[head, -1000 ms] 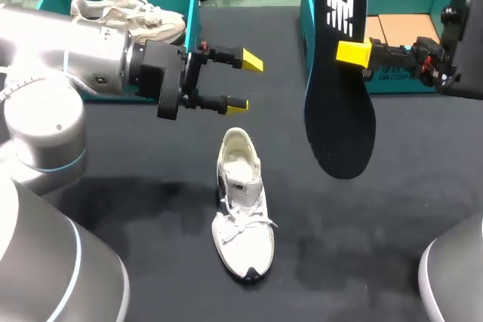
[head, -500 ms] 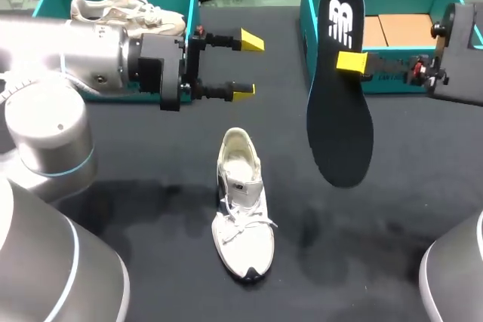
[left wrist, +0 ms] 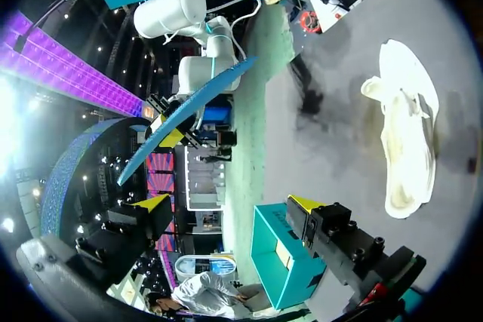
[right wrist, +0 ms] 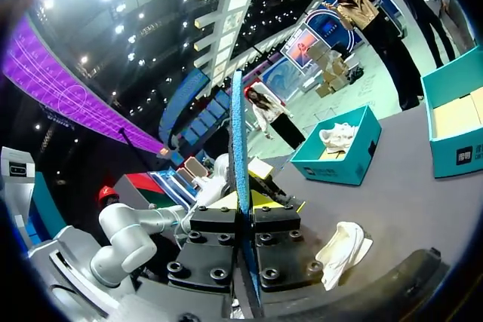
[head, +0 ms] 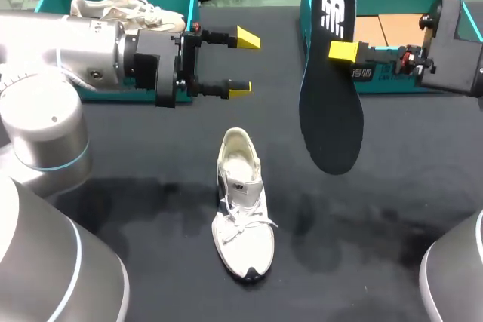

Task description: Take the shoe out of the shoebox, open the shoe tongue, remove and reinsert the insole, then place the shoe into the shoebox

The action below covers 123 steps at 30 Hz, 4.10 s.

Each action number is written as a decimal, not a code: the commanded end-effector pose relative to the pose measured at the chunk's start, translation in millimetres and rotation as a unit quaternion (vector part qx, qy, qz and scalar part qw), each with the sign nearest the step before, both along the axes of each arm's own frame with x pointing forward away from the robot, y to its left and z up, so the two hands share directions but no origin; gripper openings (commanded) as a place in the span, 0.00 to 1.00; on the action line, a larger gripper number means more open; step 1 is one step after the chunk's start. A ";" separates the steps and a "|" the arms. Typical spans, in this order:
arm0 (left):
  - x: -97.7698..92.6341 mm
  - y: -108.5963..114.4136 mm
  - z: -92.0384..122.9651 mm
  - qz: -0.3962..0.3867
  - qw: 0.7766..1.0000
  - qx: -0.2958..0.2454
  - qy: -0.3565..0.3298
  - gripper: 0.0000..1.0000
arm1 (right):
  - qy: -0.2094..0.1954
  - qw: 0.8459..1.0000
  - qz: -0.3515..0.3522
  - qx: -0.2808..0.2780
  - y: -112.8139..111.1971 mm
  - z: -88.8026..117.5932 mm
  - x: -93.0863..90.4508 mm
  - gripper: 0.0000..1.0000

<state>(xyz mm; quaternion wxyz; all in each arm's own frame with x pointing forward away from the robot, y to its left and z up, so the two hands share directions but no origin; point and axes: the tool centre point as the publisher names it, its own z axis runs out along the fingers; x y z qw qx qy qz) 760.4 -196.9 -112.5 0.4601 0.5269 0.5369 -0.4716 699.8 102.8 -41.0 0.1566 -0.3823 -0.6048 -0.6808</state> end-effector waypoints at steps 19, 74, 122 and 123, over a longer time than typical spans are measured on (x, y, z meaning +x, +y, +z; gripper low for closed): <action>3.5 -10.6 -4.7 -0.014 1.000 -0.021 -0.012 1.00 | 0.076 0.997 0.033 0.010 22.9 -29.8 81.3 0.00; 33.7 -48.1 -20.1 -0.019 0.998 -0.040 -0.044 0.62 | 0.313 0.947 0.054 0.051 61.9 -84.7 151.8 0.00; 46.9 -48.9 -26.8 0.004 0.999 -0.029 -0.046 0.00 | 0.322 0.944 0.037 0.064 64.9 -87.9 151.4 0.18; 46.6 -48.1 -26.4 0.004 0.999 -0.029 -0.046 0.00 | 0.322 0.944 0.036 0.065 64.4 -87.4 150.8 0.67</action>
